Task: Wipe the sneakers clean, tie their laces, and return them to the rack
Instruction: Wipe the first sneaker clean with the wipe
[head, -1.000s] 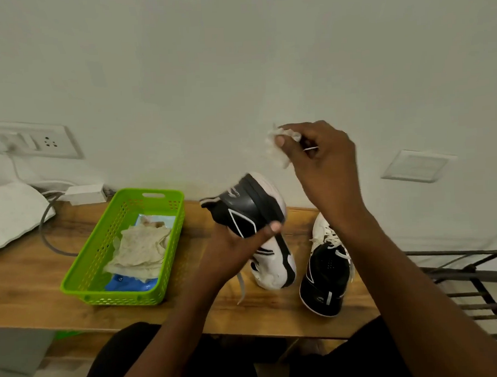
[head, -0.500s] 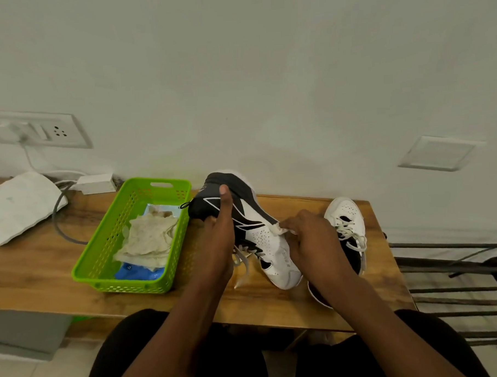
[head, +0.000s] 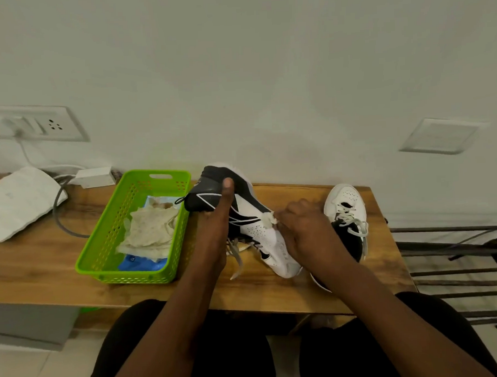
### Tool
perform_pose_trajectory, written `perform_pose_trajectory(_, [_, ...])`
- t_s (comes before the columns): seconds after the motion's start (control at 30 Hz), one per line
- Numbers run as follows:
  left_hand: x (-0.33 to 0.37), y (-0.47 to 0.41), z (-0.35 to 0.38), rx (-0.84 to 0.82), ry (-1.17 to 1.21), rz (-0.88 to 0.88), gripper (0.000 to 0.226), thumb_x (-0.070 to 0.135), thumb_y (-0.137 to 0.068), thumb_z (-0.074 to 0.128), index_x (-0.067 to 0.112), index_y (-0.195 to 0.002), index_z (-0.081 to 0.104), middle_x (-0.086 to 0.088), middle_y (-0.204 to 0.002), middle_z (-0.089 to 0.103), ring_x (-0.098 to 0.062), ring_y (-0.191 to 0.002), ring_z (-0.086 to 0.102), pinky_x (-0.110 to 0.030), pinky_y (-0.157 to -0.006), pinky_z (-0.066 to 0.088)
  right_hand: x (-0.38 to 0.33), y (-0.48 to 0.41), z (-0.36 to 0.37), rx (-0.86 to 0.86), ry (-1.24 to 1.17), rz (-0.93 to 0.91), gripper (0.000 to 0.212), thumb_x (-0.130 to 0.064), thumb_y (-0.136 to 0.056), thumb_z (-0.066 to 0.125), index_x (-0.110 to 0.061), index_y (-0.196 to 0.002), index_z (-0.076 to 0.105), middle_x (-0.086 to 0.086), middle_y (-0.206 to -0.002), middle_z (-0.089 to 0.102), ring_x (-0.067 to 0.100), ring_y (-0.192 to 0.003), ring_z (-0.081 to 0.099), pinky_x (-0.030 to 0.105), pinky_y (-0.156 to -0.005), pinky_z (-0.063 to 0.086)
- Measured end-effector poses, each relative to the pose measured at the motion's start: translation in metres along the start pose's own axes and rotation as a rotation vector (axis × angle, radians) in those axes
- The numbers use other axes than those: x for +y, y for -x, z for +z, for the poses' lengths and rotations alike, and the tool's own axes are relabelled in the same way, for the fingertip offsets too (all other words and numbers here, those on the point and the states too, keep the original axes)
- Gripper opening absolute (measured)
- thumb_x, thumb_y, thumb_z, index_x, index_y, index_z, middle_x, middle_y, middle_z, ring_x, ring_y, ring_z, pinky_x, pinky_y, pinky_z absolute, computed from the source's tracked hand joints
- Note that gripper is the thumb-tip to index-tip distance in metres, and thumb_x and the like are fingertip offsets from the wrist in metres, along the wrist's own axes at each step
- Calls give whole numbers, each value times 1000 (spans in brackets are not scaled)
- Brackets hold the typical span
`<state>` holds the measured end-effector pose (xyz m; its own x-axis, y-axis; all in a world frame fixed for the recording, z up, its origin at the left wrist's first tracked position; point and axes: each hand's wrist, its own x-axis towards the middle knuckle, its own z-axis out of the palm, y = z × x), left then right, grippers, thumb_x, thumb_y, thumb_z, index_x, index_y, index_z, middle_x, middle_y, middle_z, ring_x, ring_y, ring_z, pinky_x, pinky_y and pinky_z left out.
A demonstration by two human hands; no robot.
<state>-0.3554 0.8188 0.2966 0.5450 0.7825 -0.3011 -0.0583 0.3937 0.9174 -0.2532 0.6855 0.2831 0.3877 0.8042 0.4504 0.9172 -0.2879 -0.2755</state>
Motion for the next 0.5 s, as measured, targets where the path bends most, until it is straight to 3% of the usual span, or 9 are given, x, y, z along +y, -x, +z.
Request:
perform_pose_trajectory(0.1, [2,-4,3,-18,-95,35,94,67,-54,80,25,-134,58,2,-121,71,-15,-109,69,-46,-96,56,7,3,-10,-34,42,111,13,-8,-85,65,-8,-96,73,6,-78,64,27,-81,54,35,-65,46])
perform_pose_trajectory(0.17, [1,-6,2,-25,-111,45,91,65,-55,81,25,-134,58,2,-120,72,-15,-108,70,-46,-96,56,7,-4,-14,32,-8,189,15,-17,-91,61,-14,-100,73,6,-92,63,26,-94,51,37,-71,46])
perform_pose_trajectory(0.23, [-3,-6,-1,-41,-133,66,83,63,-64,79,25,-134,57,1,-121,71,-15,-110,69,-46,-97,55,0,-19,-17,133,-162,238,14,-20,-93,62,-17,-103,72,4,-114,54,17,-103,49,27,-77,47])
perform_pose_trajectory(0.27, [-4,-5,-1,-51,-146,85,71,60,-72,77,26,-132,59,2,-120,71,-14,-109,69,-45,-98,55,-6,-27,-17,171,-227,205,14,-17,-93,63,-16,-104,71,4,-116,54,13,-101,52,22,-77,47])
perform_pose_trajectory(0.33, [-8,-4,-1,-62,-155,110,45,57,-82,70,31,-118,66,4,-112,75,-11,-104,71,-44,-95,56,-20,-39,-13,210,-267,92,18,-6,-92,60,-10,-106,71,7,-104,61,12,-90,58,16,-73,45])
perform_pose_trajectory(0.37, [-9,-5,-1,-57,-147,113,42,60,-82,69,31,-112,68,5,-108,76,-12,-102,72,-44,-93,57,-25,-40,-9,202,-257,50,20,-3,-92,57,-8,-106,71,7,-99,63,13,-86,59,15,-71,44])
perform_pose_trajectory(0.5, [-10,-7,-4,-28,-106,79,59,66,-81,65,23,-122,67,-2,-112,76,-19,-102,73,-48,-91,58,-24,-27,3,63,-117,-8,21,0,-86,61,-3,-104,72,11,-86,62,22,-71,60,23,-57,42])
